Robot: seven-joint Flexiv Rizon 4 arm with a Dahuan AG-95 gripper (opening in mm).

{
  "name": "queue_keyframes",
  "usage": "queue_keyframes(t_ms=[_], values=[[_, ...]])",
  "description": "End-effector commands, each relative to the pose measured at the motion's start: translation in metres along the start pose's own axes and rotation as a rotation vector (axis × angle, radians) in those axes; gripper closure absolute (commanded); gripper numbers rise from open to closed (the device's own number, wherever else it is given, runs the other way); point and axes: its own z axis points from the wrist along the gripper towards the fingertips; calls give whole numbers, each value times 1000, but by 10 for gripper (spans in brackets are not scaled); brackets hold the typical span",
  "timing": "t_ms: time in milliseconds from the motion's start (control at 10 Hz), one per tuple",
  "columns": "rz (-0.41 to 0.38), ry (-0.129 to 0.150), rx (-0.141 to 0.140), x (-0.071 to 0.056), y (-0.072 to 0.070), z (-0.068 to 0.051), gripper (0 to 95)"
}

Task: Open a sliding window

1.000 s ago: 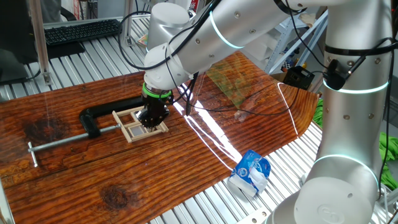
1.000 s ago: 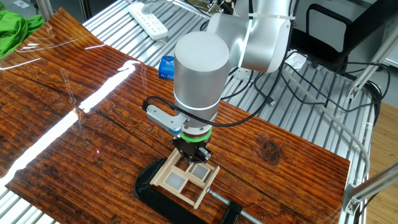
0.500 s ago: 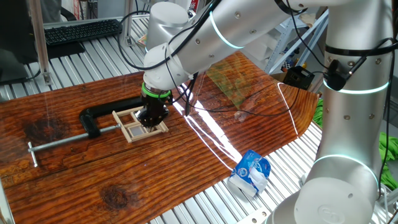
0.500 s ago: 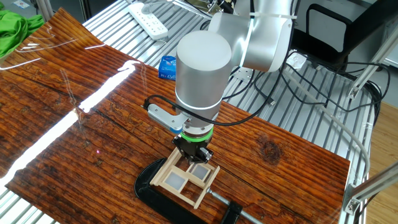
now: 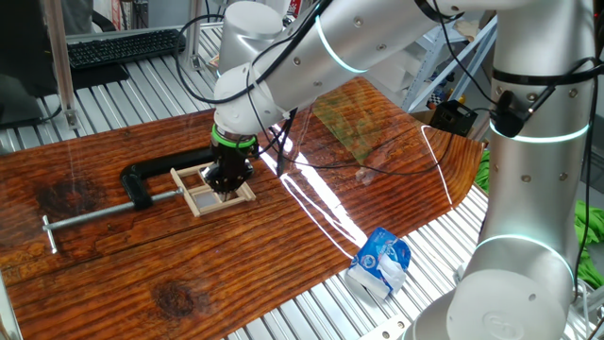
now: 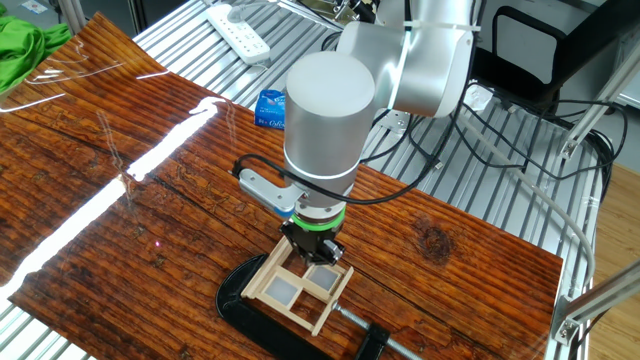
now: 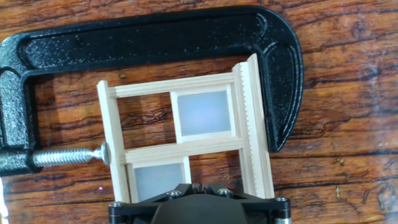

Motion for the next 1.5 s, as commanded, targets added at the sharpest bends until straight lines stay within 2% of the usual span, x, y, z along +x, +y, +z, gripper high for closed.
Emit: queue_keyframes(t_ms=[100,500,900,1000,1200,1500], values=[[9,-2,-2,0,3,1,950],[20,-2,-2,1,5,1,950],[12,0,14,-1,7,-1,950],[5,0,25,-2,7,-3,950],[1,7,34,-4,6,-10,950],[-3,38,30,-18,-3,-26,950]])
